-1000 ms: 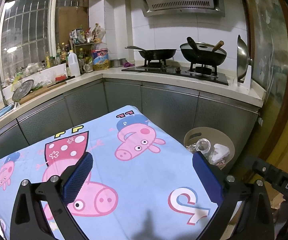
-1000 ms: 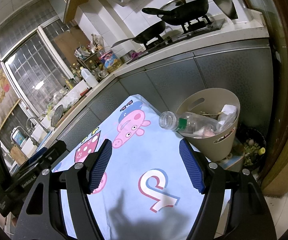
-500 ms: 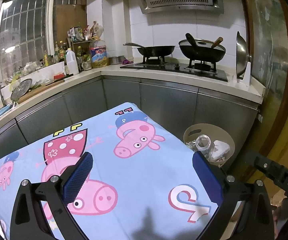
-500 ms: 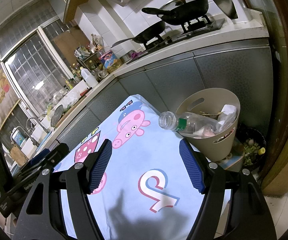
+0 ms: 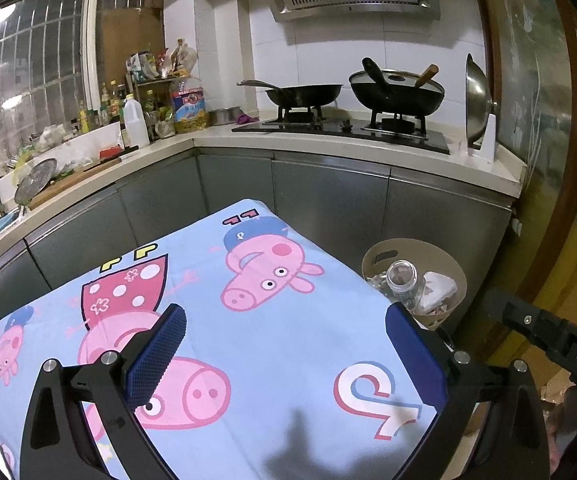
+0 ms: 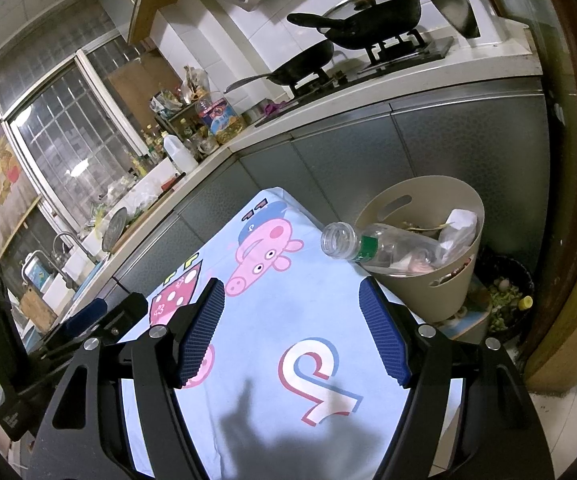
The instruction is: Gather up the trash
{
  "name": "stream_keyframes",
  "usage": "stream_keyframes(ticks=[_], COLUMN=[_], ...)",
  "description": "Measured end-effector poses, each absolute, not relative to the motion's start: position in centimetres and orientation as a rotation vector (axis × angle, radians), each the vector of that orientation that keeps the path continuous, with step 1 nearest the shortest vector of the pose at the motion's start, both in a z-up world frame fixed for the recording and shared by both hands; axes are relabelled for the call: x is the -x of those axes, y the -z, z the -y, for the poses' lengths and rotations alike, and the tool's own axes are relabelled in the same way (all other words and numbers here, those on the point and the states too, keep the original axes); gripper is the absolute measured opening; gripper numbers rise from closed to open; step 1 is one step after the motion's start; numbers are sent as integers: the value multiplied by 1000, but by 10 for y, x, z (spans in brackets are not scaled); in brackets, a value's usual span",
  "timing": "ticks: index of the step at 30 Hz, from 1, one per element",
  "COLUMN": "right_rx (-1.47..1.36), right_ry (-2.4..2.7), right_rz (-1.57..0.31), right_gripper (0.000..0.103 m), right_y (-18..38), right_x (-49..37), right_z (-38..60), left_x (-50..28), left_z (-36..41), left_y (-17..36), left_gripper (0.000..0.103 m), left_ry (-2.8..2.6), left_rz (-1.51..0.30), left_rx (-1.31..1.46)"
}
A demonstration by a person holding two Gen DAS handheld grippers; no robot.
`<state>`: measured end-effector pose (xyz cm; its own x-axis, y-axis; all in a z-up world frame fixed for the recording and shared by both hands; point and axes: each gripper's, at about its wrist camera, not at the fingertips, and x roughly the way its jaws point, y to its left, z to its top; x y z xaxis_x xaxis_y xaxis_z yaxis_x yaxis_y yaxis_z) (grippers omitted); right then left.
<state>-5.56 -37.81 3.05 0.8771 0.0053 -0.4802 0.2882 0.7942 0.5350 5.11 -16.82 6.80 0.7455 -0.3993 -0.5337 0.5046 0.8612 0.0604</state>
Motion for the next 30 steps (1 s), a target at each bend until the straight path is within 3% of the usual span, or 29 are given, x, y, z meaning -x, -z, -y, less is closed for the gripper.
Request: stream_keyframes(ticks=[30], right_rx=[-642], right_ry=[158], right_rz=[-496], right_gripper=[69], right_y=[-26], right_x=[59], right_z=[374], left_x=[-56], left_z=[168], left_y=[-56], left_gripper=[99], left_ry=[501], left_rz=[-565], left_rx=[-224])
